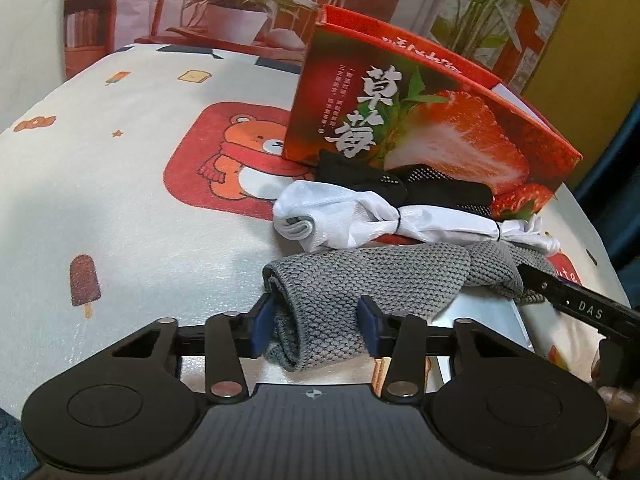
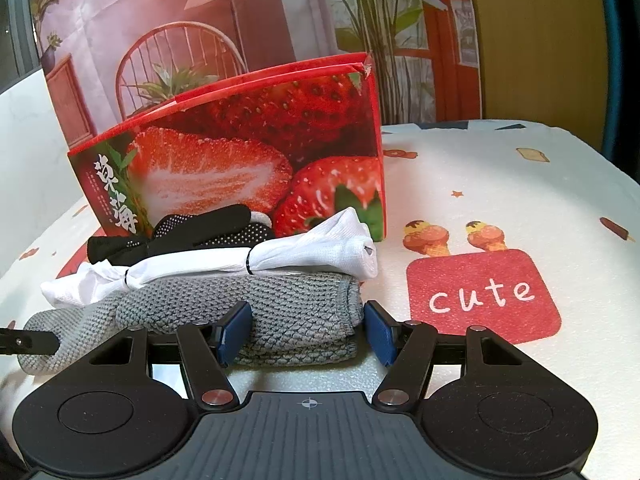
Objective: Organize soft objects
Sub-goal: 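Move both grippers down to the grey knit cloth beside the box, then close both grippers on the grey knit cloth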
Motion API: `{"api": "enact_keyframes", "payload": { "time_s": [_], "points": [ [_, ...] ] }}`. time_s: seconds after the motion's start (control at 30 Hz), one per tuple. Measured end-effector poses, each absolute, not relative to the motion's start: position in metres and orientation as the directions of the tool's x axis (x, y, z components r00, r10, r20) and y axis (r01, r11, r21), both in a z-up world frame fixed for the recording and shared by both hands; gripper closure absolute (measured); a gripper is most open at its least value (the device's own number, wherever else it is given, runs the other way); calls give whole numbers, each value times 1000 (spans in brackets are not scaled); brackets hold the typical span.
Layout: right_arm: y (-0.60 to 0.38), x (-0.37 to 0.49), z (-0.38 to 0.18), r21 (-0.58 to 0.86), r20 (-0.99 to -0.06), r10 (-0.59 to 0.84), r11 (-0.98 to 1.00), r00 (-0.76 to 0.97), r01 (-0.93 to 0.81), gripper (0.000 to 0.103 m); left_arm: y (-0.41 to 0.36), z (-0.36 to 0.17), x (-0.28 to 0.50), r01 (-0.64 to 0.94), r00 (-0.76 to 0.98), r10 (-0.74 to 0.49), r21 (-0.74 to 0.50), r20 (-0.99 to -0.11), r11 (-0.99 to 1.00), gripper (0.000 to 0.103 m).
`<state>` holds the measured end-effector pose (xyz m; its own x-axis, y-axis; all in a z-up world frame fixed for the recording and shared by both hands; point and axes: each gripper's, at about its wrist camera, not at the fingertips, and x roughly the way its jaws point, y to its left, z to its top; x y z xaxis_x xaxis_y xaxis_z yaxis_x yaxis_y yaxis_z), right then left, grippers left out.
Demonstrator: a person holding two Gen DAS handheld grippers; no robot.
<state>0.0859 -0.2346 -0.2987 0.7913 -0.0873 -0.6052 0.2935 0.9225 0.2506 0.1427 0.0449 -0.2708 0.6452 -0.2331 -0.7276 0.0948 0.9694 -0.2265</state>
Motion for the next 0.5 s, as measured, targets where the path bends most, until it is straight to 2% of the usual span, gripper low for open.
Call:
{"api": "enact_keyframes", "payload": {
  "time_s": [0.07, 0.5],
  "points": [
    [-235, 86, -299, 256, -602, -85, 921, 794, 293, 43, 42, -272, 142, 112, 646, -237, -217, -726, 970, 62],
    [-237, 85, -300, 287, -592, -62, 915, 803, 283, 37, 39, -275, 144, 142, 661, -233, -186, -714, 972, 60]
  ]
}}
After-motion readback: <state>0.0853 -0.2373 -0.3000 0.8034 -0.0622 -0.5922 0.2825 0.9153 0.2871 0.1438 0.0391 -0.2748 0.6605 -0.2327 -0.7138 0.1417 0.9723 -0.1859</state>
